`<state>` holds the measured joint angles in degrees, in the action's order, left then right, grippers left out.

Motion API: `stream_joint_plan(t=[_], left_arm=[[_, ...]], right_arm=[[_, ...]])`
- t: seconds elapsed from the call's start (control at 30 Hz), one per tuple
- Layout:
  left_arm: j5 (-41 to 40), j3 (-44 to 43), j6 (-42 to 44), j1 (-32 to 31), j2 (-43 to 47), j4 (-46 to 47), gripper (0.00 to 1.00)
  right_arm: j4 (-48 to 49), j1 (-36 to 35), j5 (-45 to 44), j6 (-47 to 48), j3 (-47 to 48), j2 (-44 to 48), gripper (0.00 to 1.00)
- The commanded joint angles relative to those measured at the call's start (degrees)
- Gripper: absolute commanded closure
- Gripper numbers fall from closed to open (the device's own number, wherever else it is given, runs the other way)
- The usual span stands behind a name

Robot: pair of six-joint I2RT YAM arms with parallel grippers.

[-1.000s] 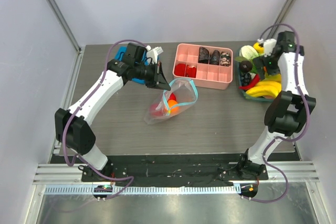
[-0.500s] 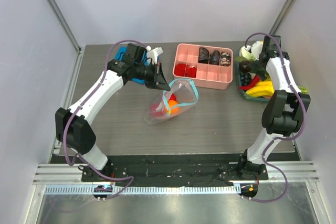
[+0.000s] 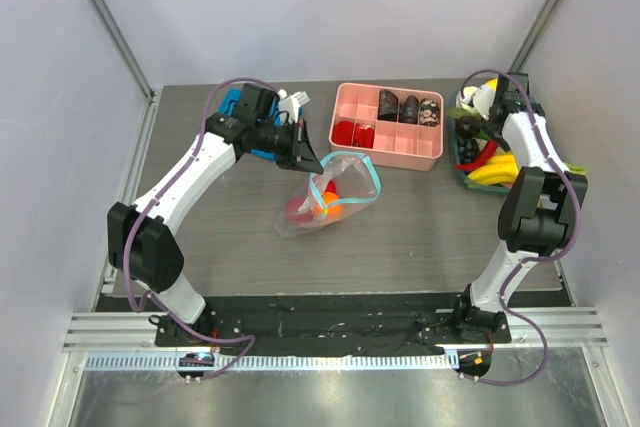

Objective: Place the food in the zip-top bag and seal the zipper
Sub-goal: Pick up the fake fruit from the bin.

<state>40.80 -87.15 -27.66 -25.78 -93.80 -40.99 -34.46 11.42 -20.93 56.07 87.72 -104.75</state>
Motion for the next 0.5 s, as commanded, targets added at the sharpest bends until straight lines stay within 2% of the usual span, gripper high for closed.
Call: stream_joint_plan(t=[0.0,0.13,0.2,0.33,0.4,0.47], left_arm=[[1.39,-0.21,0.77,0.55,-0.07,0.91,1.00],[1.39,-0.38,0.68,0.73,0.11,1.27,1.00],[1.48,-0.38,0.50,0.73,0.20,1.27,1.00],[1.57,-0.12,0.33,0.73,0.37,1.27,1.00],[1.57,0.49,0.06,0.73,0.63,1.53,1.00],[1.48,1.02,-0.11,0.73,0.72,1.79,1.00]], right_arm=[[1.76,0.09,-0.78,1.23,0.26,1.91,0.53],[-0.34,0.09,0.18,1.06,0.52,4.20,0.61],[-2.27,0.09,0.89,0.71,1.22,5.34,0.69],[-6.31,0.09,3.34,-2.10,4.91,8.41,0.75],[-9.12,0.01,5.63,-4.03,7.88,9.21,0.83],[-11.24,-0.08,7.21,-6.76,10.09,9.83,0.84]])
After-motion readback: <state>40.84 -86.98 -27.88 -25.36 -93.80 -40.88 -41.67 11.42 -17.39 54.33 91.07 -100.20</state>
